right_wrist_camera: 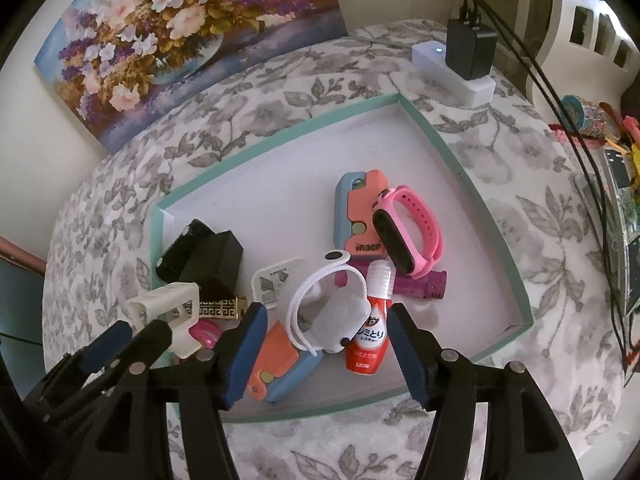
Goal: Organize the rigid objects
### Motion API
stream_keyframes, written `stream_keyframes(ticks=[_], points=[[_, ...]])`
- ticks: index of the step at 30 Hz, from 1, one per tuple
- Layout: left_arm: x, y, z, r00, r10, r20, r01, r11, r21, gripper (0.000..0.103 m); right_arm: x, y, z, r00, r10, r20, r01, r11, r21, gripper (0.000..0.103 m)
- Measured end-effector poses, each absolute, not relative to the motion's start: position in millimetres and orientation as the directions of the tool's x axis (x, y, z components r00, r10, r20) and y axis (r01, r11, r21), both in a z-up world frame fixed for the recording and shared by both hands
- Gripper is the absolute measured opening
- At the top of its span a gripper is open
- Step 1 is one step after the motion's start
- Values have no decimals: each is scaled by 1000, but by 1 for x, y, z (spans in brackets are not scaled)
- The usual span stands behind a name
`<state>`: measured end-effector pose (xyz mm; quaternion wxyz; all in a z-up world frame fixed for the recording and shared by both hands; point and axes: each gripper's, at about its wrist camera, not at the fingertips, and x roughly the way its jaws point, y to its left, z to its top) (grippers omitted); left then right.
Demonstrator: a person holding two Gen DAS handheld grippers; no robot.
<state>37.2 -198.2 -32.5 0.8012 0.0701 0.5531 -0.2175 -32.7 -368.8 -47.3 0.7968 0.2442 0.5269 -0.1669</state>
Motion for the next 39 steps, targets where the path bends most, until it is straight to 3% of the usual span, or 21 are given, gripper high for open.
stream_keyframes(ticks=[6, 9, 13, 18, 20, 24, 26, 39], points=[[46, -176, -29, 315, -245, -917, 364, 923, -122, 62, -34, -365, -43, 395, -26, -918, 520, 830, 200, 70], [49, -164, -29, 333, -216, -918, 334, 937, -100, 76, -34, -360, -43, 391, -36, -920, 513, 839, 185, 72], [51, -149, -30, 350, -188, -918, 297, 951, -82, 83, -33, -351, -43, 385, -45, -922, 485, 859, 161, 83], [51, -134, -32, 356, -160, -921, 266, 962, -64, 86, -34, -338, -43, 386, -43, -922, 458, 876, 151, 84], [51, -130, -33, 357, -147, -922, 257, 965, -54, 86, -34, -334, -44, 382, -47, -923, 453, 880, 142, 91], [49, -121, -34, 366, -126, -922, 244, 969, -36, 87, -37, -329, -44, 387, -48, -921, 446, 884, 142, 95], [48, -117, -33, 372, -118, -921, 237, 971, -28, 96, -39, -328, -42, 395, -49, -917, 446, 883, 146, 103], [37, -91, -21, 421, -99, -901, 226, 974, -2, 98, -53, -315, -32, 430, -68, -900, 432, 891, 139, 103]])
